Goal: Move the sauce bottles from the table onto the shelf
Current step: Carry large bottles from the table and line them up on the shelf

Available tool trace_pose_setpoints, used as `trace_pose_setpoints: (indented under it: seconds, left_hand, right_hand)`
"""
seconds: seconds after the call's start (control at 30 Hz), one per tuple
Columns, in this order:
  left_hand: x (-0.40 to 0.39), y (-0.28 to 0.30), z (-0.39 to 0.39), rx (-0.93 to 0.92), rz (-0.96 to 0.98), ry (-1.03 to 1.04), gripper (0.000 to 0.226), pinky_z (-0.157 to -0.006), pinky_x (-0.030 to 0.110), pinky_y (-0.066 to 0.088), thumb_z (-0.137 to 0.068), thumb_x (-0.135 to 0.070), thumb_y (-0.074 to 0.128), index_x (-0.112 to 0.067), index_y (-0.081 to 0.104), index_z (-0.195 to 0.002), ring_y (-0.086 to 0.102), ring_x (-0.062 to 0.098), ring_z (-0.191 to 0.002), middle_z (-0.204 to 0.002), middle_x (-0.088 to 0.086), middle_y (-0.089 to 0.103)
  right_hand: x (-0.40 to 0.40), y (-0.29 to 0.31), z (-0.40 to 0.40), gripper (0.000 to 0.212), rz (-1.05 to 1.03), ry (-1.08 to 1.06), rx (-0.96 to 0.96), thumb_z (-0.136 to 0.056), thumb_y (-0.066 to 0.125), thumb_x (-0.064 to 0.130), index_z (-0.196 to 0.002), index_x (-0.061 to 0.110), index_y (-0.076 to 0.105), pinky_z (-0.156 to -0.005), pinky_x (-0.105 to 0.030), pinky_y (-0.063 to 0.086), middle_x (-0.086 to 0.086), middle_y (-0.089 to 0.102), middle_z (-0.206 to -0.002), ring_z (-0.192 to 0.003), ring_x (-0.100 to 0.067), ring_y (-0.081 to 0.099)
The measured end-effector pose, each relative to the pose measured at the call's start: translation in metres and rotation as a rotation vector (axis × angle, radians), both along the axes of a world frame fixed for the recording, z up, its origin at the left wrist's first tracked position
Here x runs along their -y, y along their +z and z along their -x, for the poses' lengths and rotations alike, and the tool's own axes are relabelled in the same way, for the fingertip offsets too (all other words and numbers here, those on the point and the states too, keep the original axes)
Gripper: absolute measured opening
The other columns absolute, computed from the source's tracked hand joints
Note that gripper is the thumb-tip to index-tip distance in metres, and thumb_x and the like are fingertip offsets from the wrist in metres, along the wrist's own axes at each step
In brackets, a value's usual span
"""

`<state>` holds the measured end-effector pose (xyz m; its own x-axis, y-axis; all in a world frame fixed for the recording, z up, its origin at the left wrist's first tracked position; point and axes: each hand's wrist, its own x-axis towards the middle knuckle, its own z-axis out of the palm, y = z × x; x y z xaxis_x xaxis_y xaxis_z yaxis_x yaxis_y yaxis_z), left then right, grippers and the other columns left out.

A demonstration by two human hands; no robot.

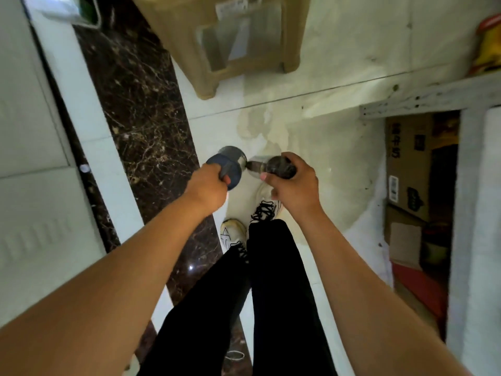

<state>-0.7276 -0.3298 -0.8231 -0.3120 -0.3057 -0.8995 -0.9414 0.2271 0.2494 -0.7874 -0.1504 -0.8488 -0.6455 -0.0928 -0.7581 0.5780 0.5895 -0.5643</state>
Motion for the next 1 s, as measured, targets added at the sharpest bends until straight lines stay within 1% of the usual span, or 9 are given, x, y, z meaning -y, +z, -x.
trace_pose_setpoints:
  seconds: [0.1,0.2,0.33,0.47,0.6,0.7,0.8,0.9,1.0]
  left_hand:
    - [0.014,0.092,0.013,0.003,-0.029,-0.137,0.02,-0.081,0.048,0.058,-0.087,0.006,0.054,-0.012,0.062,-0.081,0.064,0.035,-0.096,-0.1,0.018,0.063]
    - [0.021,0.192,0.027,0.002,0.032,-0.459,0.005,-0.085,0.038,0.054,-0.091,-0.004,0.057,-0.004,0.062,-0.09,0.062,0.033,-0.098,-0.104,0.018,0.063]
    - [0.019,0.314,0.037,-0.084,0.145,-0.778,0.011,-0.07,0.029,0.039,-0.094,-0.019,0.057,-0.012,0.06,-0.086,0.054,0.023,-0.081,-0.089,0.01,0.057]
    - [0.017,0.402,0.028,-0.19,0.202,-0.796,0.019,-0.067,0.031,0.044,-0.091,-0.016,0.057,-0.019,0.054,-0.072,0.058,0.023,-0.078,-0.081,0.006,0.056]
    - [0.002,0.463,0.011,-0.3,0.271,-0.786,0.016,-0.08,0.034,0.048,-0.094,-0.018,0.053,-0.008,0.065,-0.097,0.062,0.029,-0.096,-0.103,0.014,0.063]
    - [-0.009,0.508,0.006,-0.384,0.221,-0.708,0.02,-0.075,0.033,0.056,-0.096,-0.017,0.051,-0.003,0.061,-0.107,0.067,0.031,-0.092,-0.103,0.016,0.066]
    - [-0.024,0.558,0.008,-0.452,0.206,-0.806,0.02,-0.063,0.031,0.054,-0.094,-0.019,0.054,-0.005,0.063,-0.104,0.066,0.025,-0.076,-0.086,0.009,0.065]
    - [-0.049,0.615,0.007,-0.552,0.246,-1.001,0.008,-0.061,0.029,0.054,-0.085,-0.019,0.068,-0.011,0.069,-0.085,0.069,0.022,-0.07,-0.074,0.007,0.067]
    - [-0.084,0.669,0.005,-0.643,0.236,-1.089,0.022,-0.054,0.031,0.058,-0.076,-0.023,0.08,-0.015,0.061,-0.067,0.07,0.022,-0.061,-0.066,0.006,0.066]
  right_hand:
    - [-0.006,0.09,0.015,0.05,0.074,-0.032,-0.008,-0.073,0.088,0.02,-0.117,0.024,0.064,-0.048,-0.028,0.056,-0.004,0.07,-0.103,-0.066,-0.028,0.067]
    - [-0.013,0.19,0.032,0.058,0.116,-0.055,-0.035,-0.072,0.089,0.017,-0.125,0.022,0.063,-0.051,-0.037,0.06,-0.006,0.071,-0.102,-0.06,-0.025,0.067]
    - [-0.016,0.305,0.048,0.055,0.171,0.025,-0.136,-0.075,0.087,0.022,-0.123,0.022,0.062,-0.053,-0.043,0.061,-0.01,0.071,-0.101,-0.059,-0.034,0.069]
    - [-0.025,0.408,0.041,0.049,0.176,0.067,-0.328,-0.078,0.084,0.032,-0.122,0.027,0.062,-0.054,-0.039,0.061,-0.003,0.072,-0.099,-0.063,-0.028,0.071]
    - [-0.041,0.493,0.012,0.053,0.193,0.001,-0.521,-0.081,0.082,0.032,-0.128,0.019,0.062,-0.055,-0.024,0.056,-0.003,0.071,-0.105,-0.072,-0.015,0.071]
    - [-0.056,0.557,-0.019,0.046,0.224,-0.124,-0.676,-0.083,0.08,0.025,-0.125,0.016,0.063,-0.062,-0.018,0.056,0.003,0.072,-0.102,-0.078,-0.001,0.068]
    - [-0.073,0.605,-0.052,0.035,0.244,-0.266,-0.799,-0.085,0.078,0.031,-0.118,0.027,0.066,-0.072,-0.03,0.056,0.01,0.074,-0.094,-0.079,-0.005,0.069]
    - [-0.097,0.648,-0.087,0.021,0.278,-0.444,-0.938,-0.087,0.076,0.026,-0.106,0.033,0.069,-0.081,-0.044,0.059,0.008,0.075,-0.094,-0.087,-0.014,0.071]
    - [-0.126,0.69,-0.118,0.017,0.353,-0.618,-1.023,-0.09,0.072,0.016,-0.107,0.021,0.069,-0.078,-0.039,0.06,0.003,0.076,-0.091,-0.086,-0.014,0.072]
